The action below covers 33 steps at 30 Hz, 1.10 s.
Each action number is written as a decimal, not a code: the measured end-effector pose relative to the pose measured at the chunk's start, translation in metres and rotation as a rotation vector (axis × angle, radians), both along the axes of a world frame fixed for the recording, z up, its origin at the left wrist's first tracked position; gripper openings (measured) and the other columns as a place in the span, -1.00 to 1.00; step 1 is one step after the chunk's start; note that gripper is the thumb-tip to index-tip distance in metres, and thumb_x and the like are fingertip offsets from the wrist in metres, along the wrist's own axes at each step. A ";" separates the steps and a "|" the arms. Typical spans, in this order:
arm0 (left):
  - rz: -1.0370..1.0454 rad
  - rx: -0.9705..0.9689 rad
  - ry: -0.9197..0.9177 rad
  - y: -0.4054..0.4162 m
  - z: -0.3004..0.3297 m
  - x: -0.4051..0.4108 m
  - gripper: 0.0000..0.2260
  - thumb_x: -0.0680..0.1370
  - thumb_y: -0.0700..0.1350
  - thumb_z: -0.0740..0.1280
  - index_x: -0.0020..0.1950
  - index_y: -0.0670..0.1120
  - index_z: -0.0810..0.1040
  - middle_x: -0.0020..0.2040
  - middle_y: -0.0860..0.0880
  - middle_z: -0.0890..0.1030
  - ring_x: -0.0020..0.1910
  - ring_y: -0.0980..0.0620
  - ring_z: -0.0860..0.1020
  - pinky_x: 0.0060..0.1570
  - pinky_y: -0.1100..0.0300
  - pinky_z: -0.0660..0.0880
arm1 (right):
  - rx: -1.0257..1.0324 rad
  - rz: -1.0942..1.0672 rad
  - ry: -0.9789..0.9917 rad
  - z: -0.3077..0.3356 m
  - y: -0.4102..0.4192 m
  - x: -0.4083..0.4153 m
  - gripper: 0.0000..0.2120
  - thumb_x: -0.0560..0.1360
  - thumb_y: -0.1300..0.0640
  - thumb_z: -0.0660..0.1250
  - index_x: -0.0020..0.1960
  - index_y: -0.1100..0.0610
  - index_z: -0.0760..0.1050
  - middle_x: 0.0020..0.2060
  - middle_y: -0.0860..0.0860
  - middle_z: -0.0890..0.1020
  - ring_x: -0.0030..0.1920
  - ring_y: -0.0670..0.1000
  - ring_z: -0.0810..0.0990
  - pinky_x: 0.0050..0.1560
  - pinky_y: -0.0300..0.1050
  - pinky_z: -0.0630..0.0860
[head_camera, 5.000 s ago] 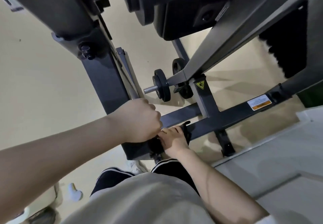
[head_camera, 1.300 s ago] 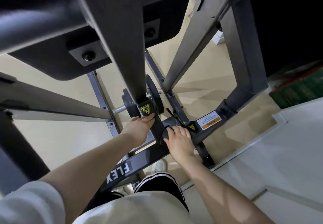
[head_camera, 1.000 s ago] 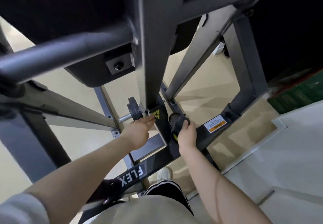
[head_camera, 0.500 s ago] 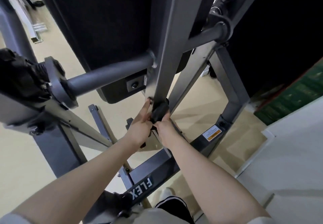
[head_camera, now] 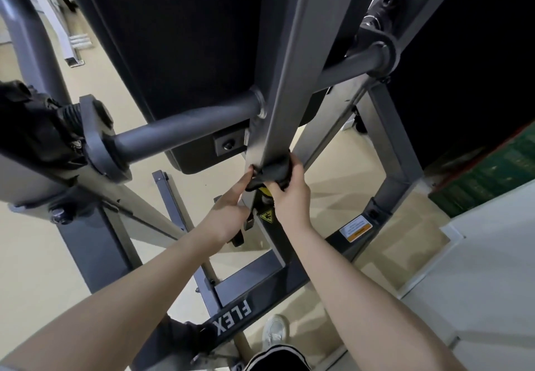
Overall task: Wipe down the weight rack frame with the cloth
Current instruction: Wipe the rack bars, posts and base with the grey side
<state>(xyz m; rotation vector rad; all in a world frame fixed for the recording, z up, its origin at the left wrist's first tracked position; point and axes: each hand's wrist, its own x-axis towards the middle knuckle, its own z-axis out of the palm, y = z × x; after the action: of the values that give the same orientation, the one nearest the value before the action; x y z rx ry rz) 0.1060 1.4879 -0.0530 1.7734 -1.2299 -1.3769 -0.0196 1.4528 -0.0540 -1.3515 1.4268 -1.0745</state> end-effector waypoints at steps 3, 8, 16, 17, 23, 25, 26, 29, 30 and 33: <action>0.012 -0.017 -0.025 0.002 0.003 -0.001 -0.24 0.48 -0.47 0.12 0.45 0.27 0.16 0.12 0.06 0.44 -0.27 0.27 0.31 -0.29 0.37 0.32 | -0.095 -0.035 -0.063 0.011 0.006 0.002 -0.40 0.46 0.27 0.40 0.42 0.07 0.25 0.22 -0.12 0.46 0.23 -0.17 0.42 0.08 -0.58 0.34; -0.017 0.039 -0.112 -0.002 0.017 -0.002 -0.31 0.49 -0.42 0.21 0.48 0.15 0.17 -0.04 0.00 0.50 -0.25 0.11 0.46 -0.33 0.30 0.43 | -0.040 0.006 -0.032 0.017 0.003 0.006 -0.31 0.43 0.19 0.45 0.45 0.07 0.19 0.19 -0.09 0.44 0.27 -0.02 0.44 0.03 -0.53 0.34; -0.123 -0.207 0.075 0.018 0.045 0.008 -0.22 0.43 -0.44 0.12 0.48 0.24 0.10 0.44 0.23 0.19 0.41 0.22 0.15 0.17 0.51 0.16 | -0.320 -0.220 -0.126 0.075 0.016 0.019 -0.36 0.47 0.13 0.41 0.46 0.02 0.19 0.28 -0.10 0.47 0.26 -0.17 0.44 0.12 -0.47 0.36; -0.131 -0.197 0.092 0.019 0.046 0.009 -0.24 0.43 -0.42 0.13 0.46 0.25 0.11 0.43 0.21 0.20 0.41 0.22 0.15 0.17 0.48 0.17 | -0.293 -0.222 -0.081 0.071 0.016 0.022 -0.33 0.47 0.12 0.41 0.47 0.02 0.15 0.31 -0.06 0.47 0.27 -0.11 0.45 0.11 -0.44 0.37; -0.072 -0.131 0.082 0.023 0.034 0.018 -0.38 0.53 -0.38 0.12 0.51 0.09 0.14 0.36 0.08 0.35 0.02 0.17 0.41 -0.12 0.25 0.32 | 0.031 -0.143 -0.017 0.029 0.009 0.035 -0.29 0.45 0.22 0.43 0.46 0.11 0.11 0.31 0.09 0.46 0.30 0.09 0.44 0.07 -0.38 0.28; -0.050 -0.096 0.049 0.028 0.026 0.017 -0.40 0.52 -0.29 0.13 0.45 0.20 0.12 0.15 0.11 0.42 -0.17 0.26 0.35 -0.22 0.34 0.31 | 0.054 -0.149 -0.028 0.029 0.009 0.034 -0.32 0.44 0.23 0.43 0.44 0.11 0.15 0.28 0.06 0.47 0.28 0.05 0.45 0.08 -0.36 0.29; -0.052 -0.083 0.024 0.029 0.021 0.017 -0.40 0.50 -0.26 0.12 0.42 0.26 0.10 0.10 0.12 0.41 -0.19 0.27 0.32 -0.23 0.40 0.28 | 0.035 -0.171 -0.041 0.030 0.010 0.034 -0.33 0.45 0.24 0.42 0.44 0.11 0.17 0.26 0.04 0.47 0.26 0.00 0.44 0.08 -0.37 0.30; -0.024 -0.055 0.040 0.028 0.009 0.016 -0.34 0.51 -0.32 0.11 0.46 0.26 0.09 0.29 0.14 0.31 0.08 0.16 0.35 -0.11 0.48 0.35 | -0.079 -0.259 -0.096 0.030 0.014 0.035 -0.35 0.46 0.25 0.40 0.45 0.09 0.17 0.26 -0.01 0.45 0.20 -0.15 0.41 0.11 -0.45 0.32; -0.011 -0.059 0.053 0.027 0.008 0.016 -0.36 0.49 -0.28 0.11 0.43 0.29 0.10 0.28 0.15 0.31 0.14 0.14 0.32 0.00 0.44 0.35 | -0.111 -0.279 -0.125 0.028 0.013 0.036 -0.34 0.45 0.25 0.41 0.44 0.09 0.16 0.25 -0.03 0.44 0.21 -0.16 0.41 0.13 -0.44 0.34; 0.068 -0.038 0.096 0.026 0.006 0.013 -0.44 0.51 -0.32 0.13 0.29 0.28 0.18 0.06 0.23 0.39 -0.04 0.28 0.40 -0.07 0.51 0.35 | -0.155 -0.303 -0.181 0.017 0.003 0.042 -0.28 0.37 0.21 0.50 0.37 0.01 0.17 0.18 -0.13 0.40 0.18 -0.24 0.40 0.14 -0.46 0.38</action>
<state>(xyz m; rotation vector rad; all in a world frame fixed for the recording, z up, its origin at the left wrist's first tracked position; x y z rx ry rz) 0.1186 1.5139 -0.0470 1.6873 -1.1273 -1.3744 0.0225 1.4557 -0.0374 -1.1320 1.4659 -1.4926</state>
